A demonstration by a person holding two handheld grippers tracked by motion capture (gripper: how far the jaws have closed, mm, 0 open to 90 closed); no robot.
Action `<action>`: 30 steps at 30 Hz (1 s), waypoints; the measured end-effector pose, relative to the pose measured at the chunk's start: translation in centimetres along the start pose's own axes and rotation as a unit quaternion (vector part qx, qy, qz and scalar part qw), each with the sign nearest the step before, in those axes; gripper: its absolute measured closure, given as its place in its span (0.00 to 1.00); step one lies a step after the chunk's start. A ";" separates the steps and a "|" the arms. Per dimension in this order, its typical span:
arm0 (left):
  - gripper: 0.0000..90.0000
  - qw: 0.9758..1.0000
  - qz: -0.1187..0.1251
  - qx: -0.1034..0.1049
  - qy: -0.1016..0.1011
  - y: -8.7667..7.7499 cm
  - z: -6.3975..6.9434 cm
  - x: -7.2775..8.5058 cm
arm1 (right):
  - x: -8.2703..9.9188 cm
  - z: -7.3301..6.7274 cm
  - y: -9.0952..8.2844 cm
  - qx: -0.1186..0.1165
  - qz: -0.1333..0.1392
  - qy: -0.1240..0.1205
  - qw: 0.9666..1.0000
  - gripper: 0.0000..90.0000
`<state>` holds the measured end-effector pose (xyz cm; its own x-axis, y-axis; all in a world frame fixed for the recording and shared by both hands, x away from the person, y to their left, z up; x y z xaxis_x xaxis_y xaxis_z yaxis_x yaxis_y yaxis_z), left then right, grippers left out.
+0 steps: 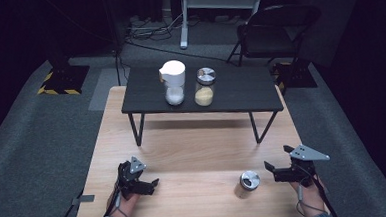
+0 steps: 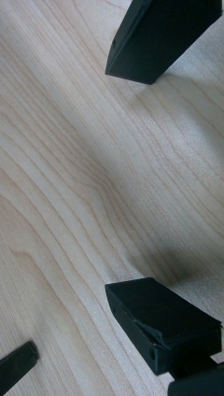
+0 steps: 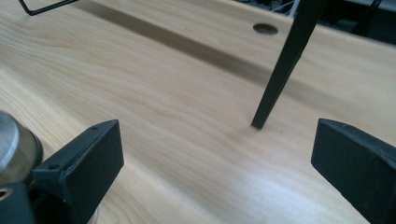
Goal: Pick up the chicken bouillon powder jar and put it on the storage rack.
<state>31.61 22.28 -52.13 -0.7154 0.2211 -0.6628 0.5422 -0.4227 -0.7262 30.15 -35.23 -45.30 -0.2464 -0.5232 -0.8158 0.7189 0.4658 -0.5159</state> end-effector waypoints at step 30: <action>0.00 1.000 0.000 -0.001 -0.001 0.0 0.0 0.0 | 6.5 -0.4 2.2 -0.022 -0.110 0.025 0.993 0.01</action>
<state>31.58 22.24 -52.13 -0.7157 0.2192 -0.6632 0.5439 -0.4208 -0.7261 29.91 -37.35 -51.87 -0.4279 -0.5802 -0.6930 0.6154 0.3746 -0.6935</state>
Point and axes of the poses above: each handheld gripper's, and its own axes: y roughly forward along the jaws, x roughly out of its underside, z roughly to its right, the point moved 9 cm from there along y, roughly forward along the jaws, and after that the axes turned 14 degrees about -y, right-handed, at the moved point
